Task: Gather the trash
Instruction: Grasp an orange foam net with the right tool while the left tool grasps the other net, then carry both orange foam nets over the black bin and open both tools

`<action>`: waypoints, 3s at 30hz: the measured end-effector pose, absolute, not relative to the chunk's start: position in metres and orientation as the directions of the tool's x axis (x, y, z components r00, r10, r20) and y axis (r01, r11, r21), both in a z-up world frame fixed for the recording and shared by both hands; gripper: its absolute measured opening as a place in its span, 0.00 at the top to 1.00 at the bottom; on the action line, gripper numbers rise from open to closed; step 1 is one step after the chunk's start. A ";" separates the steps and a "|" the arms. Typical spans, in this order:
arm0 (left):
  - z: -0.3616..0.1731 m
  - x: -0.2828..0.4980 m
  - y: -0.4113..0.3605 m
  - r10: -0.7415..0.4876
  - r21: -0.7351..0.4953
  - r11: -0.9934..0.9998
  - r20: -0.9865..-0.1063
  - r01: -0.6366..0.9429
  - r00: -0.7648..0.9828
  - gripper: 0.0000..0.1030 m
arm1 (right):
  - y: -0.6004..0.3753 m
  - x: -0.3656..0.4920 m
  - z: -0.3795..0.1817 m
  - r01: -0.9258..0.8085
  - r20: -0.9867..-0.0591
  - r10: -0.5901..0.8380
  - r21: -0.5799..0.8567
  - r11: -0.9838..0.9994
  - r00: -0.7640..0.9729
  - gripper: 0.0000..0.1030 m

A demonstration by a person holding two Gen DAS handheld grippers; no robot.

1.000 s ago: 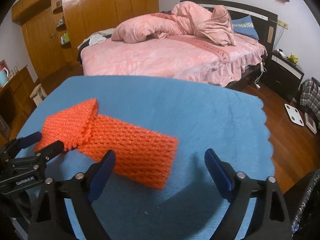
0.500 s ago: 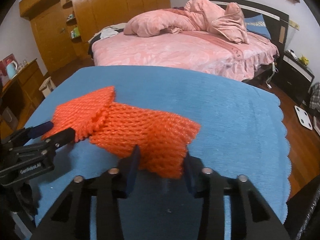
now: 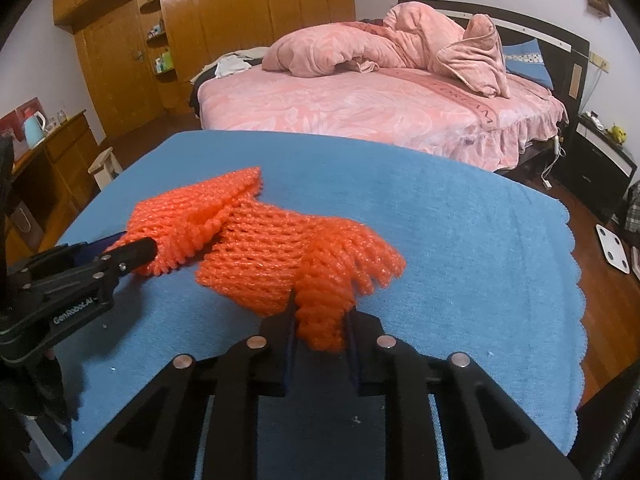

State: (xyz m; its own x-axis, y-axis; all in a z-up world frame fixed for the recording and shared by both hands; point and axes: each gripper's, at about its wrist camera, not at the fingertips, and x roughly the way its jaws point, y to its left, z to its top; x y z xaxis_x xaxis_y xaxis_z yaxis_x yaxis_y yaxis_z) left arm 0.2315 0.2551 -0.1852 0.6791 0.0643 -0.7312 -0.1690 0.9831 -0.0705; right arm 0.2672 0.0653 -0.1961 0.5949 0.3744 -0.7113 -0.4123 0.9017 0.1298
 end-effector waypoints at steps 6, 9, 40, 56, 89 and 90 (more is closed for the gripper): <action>-0.178 0.226 0.258 0.053 -0.092 0.982 -0.706 -0.165 0.706 0.77 | 0.052 0.261 -0.186 -0.389 -0.690 0.389 0.167 0.906 0.610 0.82; -0.174 0.220 0.257 0.048 -0.099 0.982 -0.695 -0.161 0.718 0.77 | 0.042 0.258 -0.177 -0.373 -0.671 0.391 0.181 0.910 0.630 0.82; -0.087 0.162 0.189 -0.002 -0.095 0.994 -0.555 -0.060 0.832 0.77 | -0.029 0.208 -0.101 -0.314 -0.549 0.375 0.206 0.927 0.747 0.82; -0.051 0.141 0.122 -0.088 -0.101 0.994 -0.494 0.043 0.865 0.77 | -0.112 0.147 -0.063 -0.219 -0.472 0.289 0.198 0.955 0.833 0.82; -0.044 0.098 -0.079 -0.407 -0.087 0.906 -0.451 0.414 0.795 0.76 | -0.292 0.055 -0.056 0.087 -0.454 0.001 0.172 0.981 0.891 0.82; -0.045 0.099 -0.083 -0.411 -0.086 0.903 -0.453 0.420 0.791 0.76 | -0.296 0.053 -0.058 0.098 -0.457 -0.009 0.172 0.980 0.890 0.82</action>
